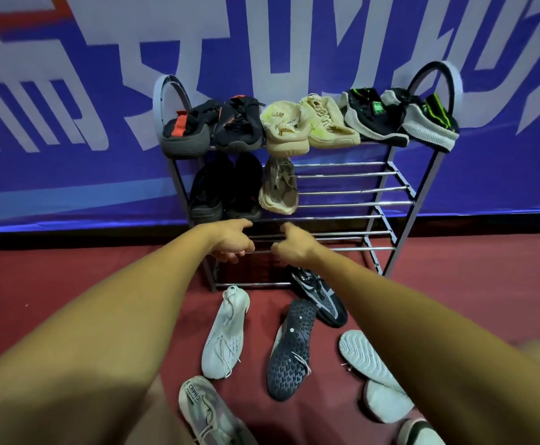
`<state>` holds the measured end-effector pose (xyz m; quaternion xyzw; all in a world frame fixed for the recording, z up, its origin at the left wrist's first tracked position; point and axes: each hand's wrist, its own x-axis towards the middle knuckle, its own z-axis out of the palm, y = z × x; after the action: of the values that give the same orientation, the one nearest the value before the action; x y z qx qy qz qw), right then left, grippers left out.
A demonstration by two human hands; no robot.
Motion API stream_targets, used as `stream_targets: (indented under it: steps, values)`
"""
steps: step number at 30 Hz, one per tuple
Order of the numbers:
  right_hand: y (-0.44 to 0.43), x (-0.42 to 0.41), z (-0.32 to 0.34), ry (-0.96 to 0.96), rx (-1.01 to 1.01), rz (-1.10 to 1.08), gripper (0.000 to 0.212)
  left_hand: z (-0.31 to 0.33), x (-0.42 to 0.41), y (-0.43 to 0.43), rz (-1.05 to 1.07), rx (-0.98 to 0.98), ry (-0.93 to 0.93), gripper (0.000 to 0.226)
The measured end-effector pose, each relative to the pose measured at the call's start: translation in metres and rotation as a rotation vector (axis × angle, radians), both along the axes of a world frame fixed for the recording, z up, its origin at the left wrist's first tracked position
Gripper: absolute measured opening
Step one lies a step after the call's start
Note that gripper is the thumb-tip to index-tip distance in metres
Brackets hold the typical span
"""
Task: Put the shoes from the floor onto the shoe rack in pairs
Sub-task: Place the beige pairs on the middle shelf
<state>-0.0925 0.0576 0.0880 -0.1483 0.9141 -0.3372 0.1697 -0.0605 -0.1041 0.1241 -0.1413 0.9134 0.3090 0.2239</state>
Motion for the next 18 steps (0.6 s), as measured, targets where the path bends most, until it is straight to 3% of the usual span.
stream_targets:
  steps: [6, 10, 15, 18]
  values:
    - [0.024, 0.031, -0.022, -0.082, 0.140, 0.087, 0.033, -0.013, 0.017, 0.012, -0.088, -0.110, -0.059, 0.070]
    - [0.022, 0.036, -0.018, -0.074, 0.145, 0.134, 0.033, -0.032, 0.040, 0.039, -0.163, -0.210, -0.020, 0.065]
    - [0.017, 0.053, -0.029, -0.082, 0.255, 0.262, 0.028, -0.064, 0.078, 0.053, -0.463, -0.445, -0.177, 0.069]
    - [0.010, 0.059, -0.046, -0.111, 0.379, 0.341, 0.023, -0.079, 0.094, 0.043, -0.535, -0.554, -0.240, 0.071]
